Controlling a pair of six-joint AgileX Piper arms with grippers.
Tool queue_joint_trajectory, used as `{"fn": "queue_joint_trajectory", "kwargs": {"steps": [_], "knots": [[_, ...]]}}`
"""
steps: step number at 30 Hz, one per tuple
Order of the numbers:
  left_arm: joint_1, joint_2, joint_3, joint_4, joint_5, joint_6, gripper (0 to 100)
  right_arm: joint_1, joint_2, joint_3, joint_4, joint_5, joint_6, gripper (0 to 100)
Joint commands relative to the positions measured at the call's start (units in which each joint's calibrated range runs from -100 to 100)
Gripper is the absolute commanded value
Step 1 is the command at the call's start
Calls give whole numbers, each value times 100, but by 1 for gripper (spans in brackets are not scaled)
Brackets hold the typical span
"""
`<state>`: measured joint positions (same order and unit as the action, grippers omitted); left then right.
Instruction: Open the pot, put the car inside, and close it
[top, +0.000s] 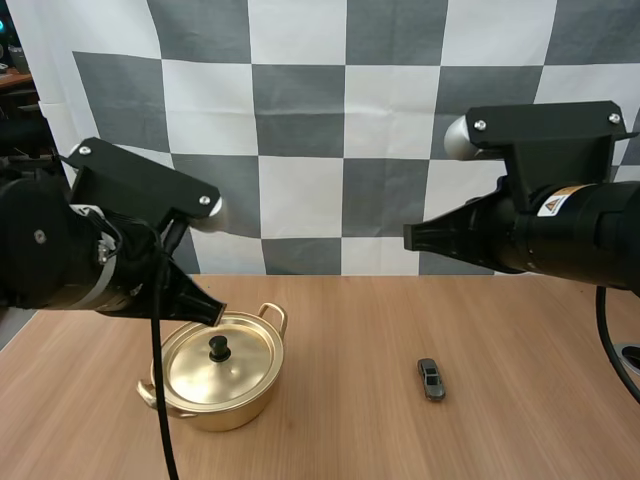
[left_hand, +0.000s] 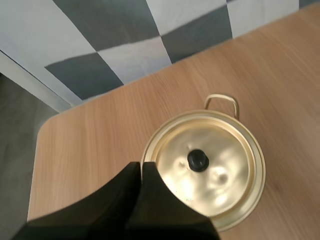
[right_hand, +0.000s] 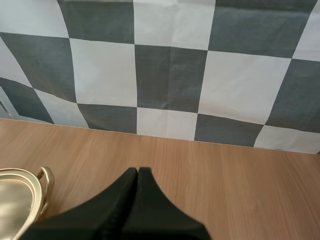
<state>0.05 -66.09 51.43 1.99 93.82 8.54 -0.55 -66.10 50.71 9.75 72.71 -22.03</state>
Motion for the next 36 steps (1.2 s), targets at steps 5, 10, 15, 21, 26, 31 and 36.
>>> {"fn": "queue_joint_trajectory", "kwargs": {"steps": [5, 10, 15, 21, 26, 31, 36], "knots": [[1, 0, 6, 6, 309, 381, 91, -2, -1, 3, 58, 5, 4, 0], [1, 0, 6, 20, -16, 554, 100, -2, -1, 3, 107, 5, 4, 0], [1, 0, 6, -6, -902, 271, 100, -2, -1, 3, 107, 215, 4, 0], [1, 305, 306, -719, -975, 125, 100, -2, -1, 3, 107, 434, 4, 0], [1, 920, 715, -852, -975, 125, 100, -2, -1, 3, 107, 776, 4, 0], [1, 1310, 728, -857, -1216, 125, 100, -2, -1, 3, 107, 795, 4, 0], [1, 1678, 728, -945, -1798, 125, 100, -2, -1, 3, 107, 836, 4, 0]]}}
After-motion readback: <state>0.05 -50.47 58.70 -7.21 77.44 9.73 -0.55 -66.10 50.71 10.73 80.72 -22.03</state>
